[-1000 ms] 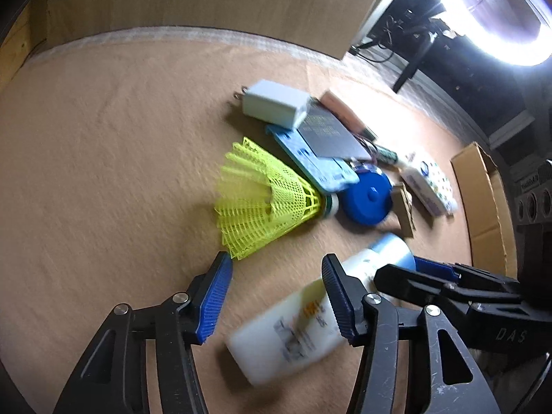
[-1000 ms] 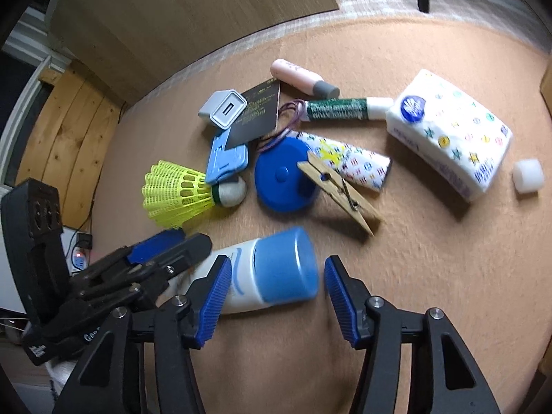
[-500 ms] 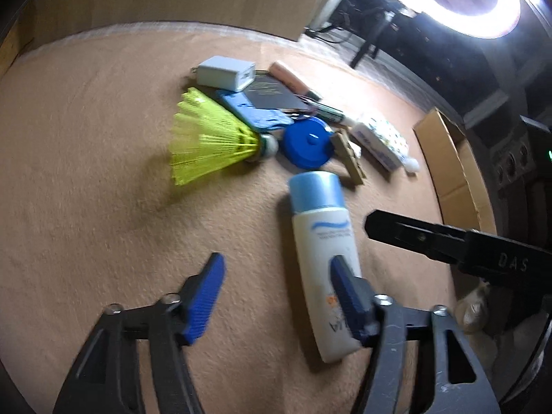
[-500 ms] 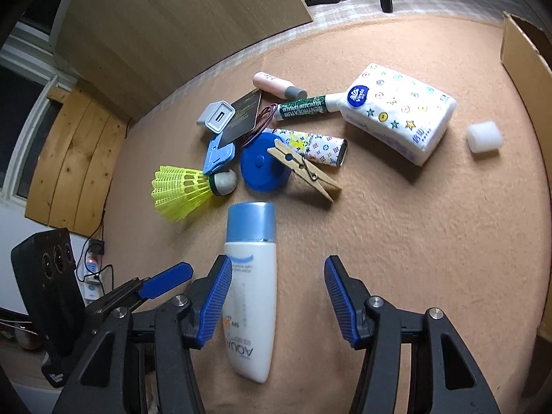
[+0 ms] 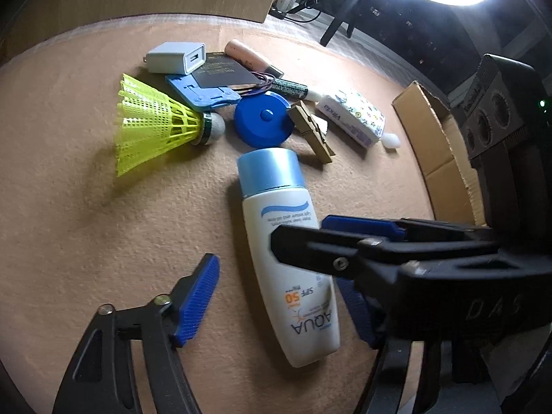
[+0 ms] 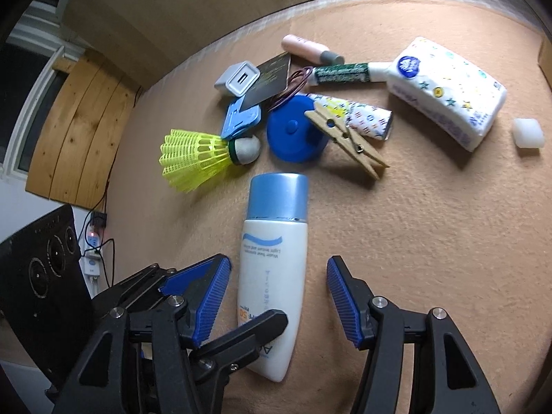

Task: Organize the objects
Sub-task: 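Lower the right tool onto the white AQUA bottle and close on it, then lift the bottle with the right tool and release it into the cardboard box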

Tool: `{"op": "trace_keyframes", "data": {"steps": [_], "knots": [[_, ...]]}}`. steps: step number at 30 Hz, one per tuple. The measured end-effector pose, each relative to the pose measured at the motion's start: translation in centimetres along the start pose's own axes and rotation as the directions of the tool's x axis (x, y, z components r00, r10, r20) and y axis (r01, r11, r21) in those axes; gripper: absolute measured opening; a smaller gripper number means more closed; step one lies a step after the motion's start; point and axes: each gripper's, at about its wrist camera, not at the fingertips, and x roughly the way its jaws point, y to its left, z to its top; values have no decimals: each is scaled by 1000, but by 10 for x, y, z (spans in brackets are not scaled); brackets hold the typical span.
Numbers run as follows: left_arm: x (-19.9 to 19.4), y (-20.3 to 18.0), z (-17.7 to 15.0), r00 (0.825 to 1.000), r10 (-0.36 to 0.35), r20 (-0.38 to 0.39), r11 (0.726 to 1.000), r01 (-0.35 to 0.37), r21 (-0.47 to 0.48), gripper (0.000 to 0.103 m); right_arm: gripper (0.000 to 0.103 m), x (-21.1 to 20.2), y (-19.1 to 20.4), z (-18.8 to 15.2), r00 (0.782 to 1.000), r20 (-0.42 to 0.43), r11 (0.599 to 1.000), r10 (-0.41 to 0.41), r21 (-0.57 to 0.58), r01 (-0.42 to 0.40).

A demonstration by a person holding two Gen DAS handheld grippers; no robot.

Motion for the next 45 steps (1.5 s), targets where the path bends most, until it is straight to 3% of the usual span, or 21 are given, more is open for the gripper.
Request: {"op": "trace_keyframes", "data": {"steps": [4, 6, 12, 19, 29, 38, 45], "knots": [[2, 2, -1, 1000, -26, -6, 1000, 25, -19, 56, 55, 6, 5, 0, 1000, -26, 1000, 16, -13, -16], [2, 1, -1, 999, -42, -9, 999, 42, -24, 51, 49, 8, 7, -1, 999, -36, 999, 19, -25, -20], [5, -8, -3, 999, -33, -3, 999, 33, -29, 51, 40, 1, 3, -5, 1000, -30, 999, -4, -37, 3], [3, -35, -1, 999, -32, 18, 999, 32, -16, 51, 38, -28, -11, -10, 1000, 22, 999, -20, -39, 21], [-3, -115, 23, 996, -58, 71, 995, 52, 85, 50, 36, -109, -55, -11, 989, 145, 999, -31, -2, 32], [7, -208, 51, 987, -128, 100, 976, 108, 188, 50, 36, -187, -105, -18, 960, 267, 996, -88, 55, 76], [23, -271, 63, 981, -170, 96, 959, 142, 247, 50, 36, -226, -145, -19, 940, 316, 989, -129, 111, 98]]}}
